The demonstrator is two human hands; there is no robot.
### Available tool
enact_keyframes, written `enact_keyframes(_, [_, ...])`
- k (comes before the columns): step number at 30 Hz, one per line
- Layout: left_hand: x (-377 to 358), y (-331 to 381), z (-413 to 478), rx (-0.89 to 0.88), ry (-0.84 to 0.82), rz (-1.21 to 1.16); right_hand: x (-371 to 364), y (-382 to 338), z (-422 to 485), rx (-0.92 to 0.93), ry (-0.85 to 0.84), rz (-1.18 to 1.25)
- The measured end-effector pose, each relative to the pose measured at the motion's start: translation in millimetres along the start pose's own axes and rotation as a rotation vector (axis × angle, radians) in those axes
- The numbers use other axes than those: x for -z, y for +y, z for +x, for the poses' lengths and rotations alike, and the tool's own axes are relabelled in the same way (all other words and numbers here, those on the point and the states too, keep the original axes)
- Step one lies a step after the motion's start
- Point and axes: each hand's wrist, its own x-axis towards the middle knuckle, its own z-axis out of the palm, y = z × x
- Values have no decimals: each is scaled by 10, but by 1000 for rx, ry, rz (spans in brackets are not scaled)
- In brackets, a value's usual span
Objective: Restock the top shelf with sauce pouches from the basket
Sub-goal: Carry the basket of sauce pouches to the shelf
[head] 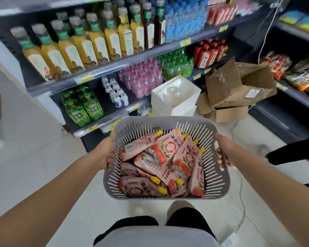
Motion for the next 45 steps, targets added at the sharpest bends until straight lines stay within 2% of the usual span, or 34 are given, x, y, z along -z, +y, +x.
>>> enact_keyframes(6, [-259,1006,566,7,-34,35,240,-757,652,-21,-8,44])
enact_keyframes(14, [-846,2008,1374,115,-21,-19,769,-2002,1735,-87,-60,-98])
enact_keyframes(22, [-1289,2902,1874,95,9,-208,1081,-3475,2585,122,-84,-169])
enact_keyframes(26, [-1382,3342,2238,76,32,-260,1143,-4086,3051,113,-90,-224])
enact_keyframes(31, [-1599,3773,2491,56,35,-306,1105,-4488,3668,126,-52,-222])
enact_keyframes(36, [-1901,4204,2419,82,41,-399,1041,-4614,4053,124,-109,-262])
enact_keyframes(42, [-2010,4119,2719,128,343,-145,1069,-4658,4345,77,-242,-207])
enact_keyframes(45, [-2022,3947,2976,127,468,-30,1033,-4637,4429,95,-199,-148])
